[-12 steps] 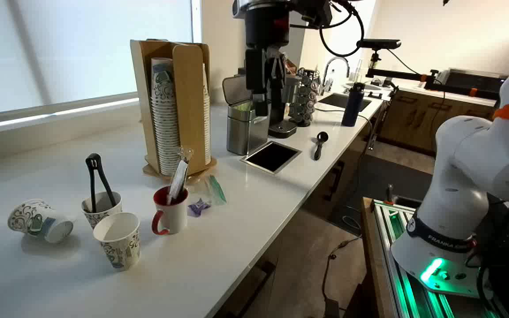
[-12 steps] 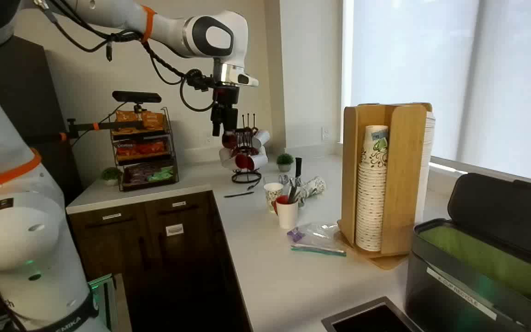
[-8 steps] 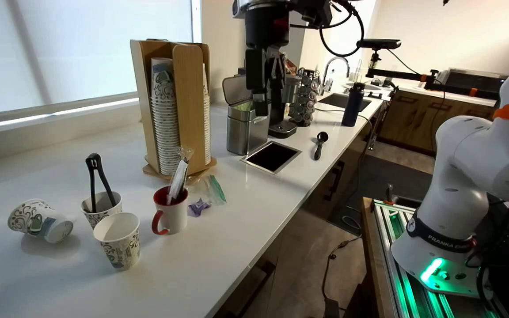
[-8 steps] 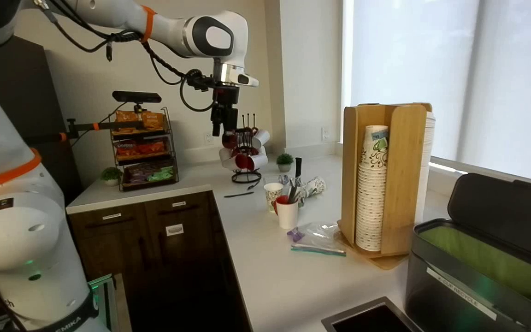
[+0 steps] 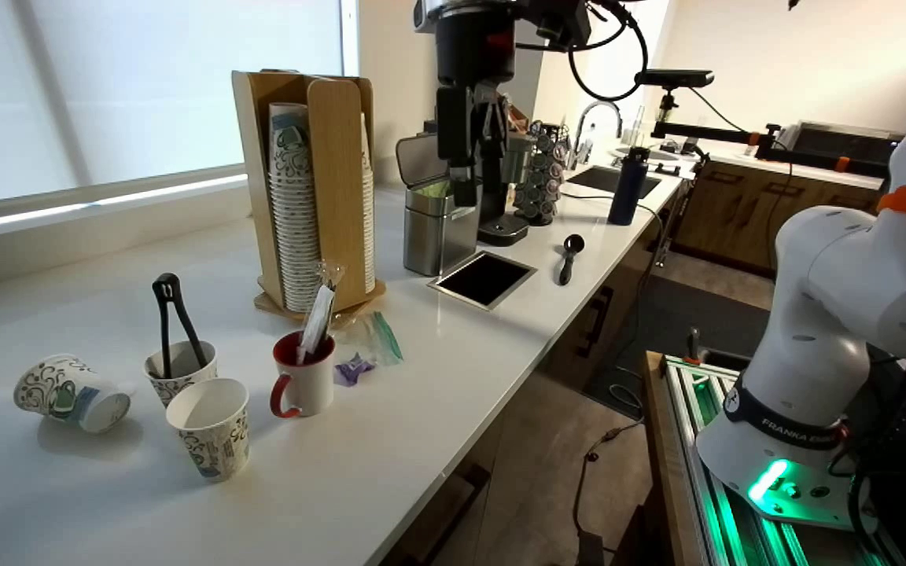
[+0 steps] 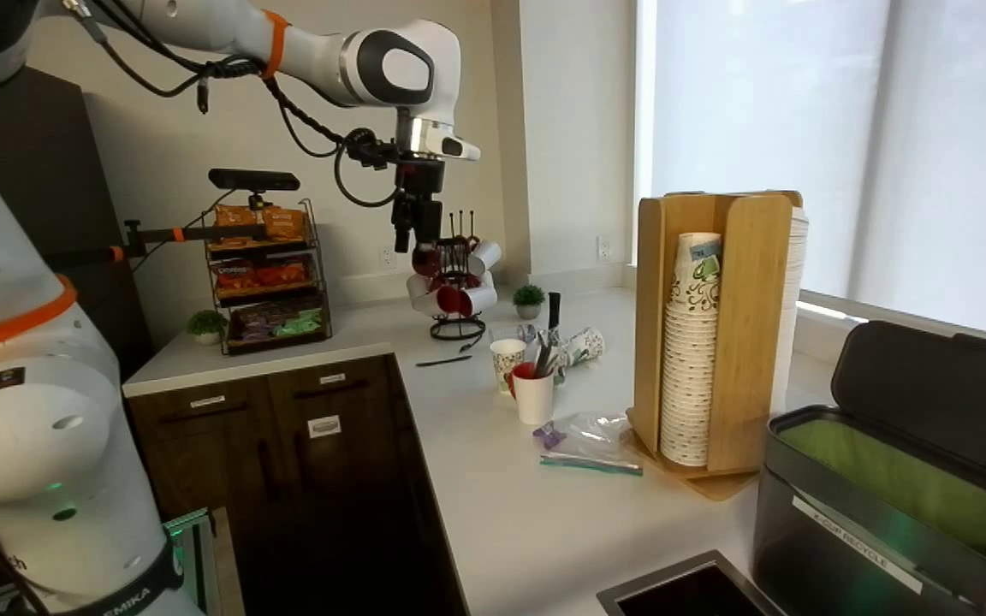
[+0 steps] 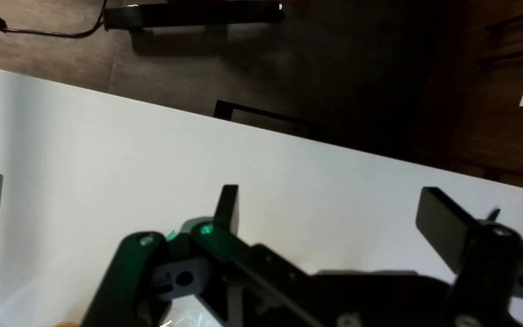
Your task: Move the empty upright cup on the left to the center of the counter
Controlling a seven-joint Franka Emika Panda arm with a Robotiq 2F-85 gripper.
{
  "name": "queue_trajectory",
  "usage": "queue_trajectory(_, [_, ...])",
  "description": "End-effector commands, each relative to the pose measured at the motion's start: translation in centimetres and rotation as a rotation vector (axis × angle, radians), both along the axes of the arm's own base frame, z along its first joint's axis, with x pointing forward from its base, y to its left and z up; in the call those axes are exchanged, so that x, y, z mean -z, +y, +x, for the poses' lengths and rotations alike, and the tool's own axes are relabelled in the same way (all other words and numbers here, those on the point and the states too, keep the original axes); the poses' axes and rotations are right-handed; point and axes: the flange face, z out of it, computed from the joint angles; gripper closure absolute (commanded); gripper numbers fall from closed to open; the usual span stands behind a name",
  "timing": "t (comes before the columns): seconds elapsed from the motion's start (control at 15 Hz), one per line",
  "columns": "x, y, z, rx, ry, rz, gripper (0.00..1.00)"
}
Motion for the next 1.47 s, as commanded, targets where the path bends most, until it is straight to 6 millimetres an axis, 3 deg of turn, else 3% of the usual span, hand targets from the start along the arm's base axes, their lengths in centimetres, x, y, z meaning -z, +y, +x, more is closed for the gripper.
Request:
queue_trajectory(0.0, [0.3,-0.8,2.7,0.029,-0.042,0.023,0.00])
queue_trajectory(0.33, [2.9,-2.6,10.4,0.104,-0.090,0.139,0.00])
queue_trajectory(0.47, [4.7,-2.8,13.0,0.138,-0.028,0.139,0.00])
queue_trajectory(0.53, [3.4,-3.1,10.1,0.108,-0.085,0.116,0.00])
queue_trajectory(0.67, [4.7,-3.3,11.4,0.113,-0.068,0.115,0.00])
queue_trajectory(1.0, [3.3,-3.2,10.9,0.109,-0.092,0.118,0.00])
queue_trajectory(1.4, [7.9,0.7,17.4,0.122,-0.165,0.047,0.00])
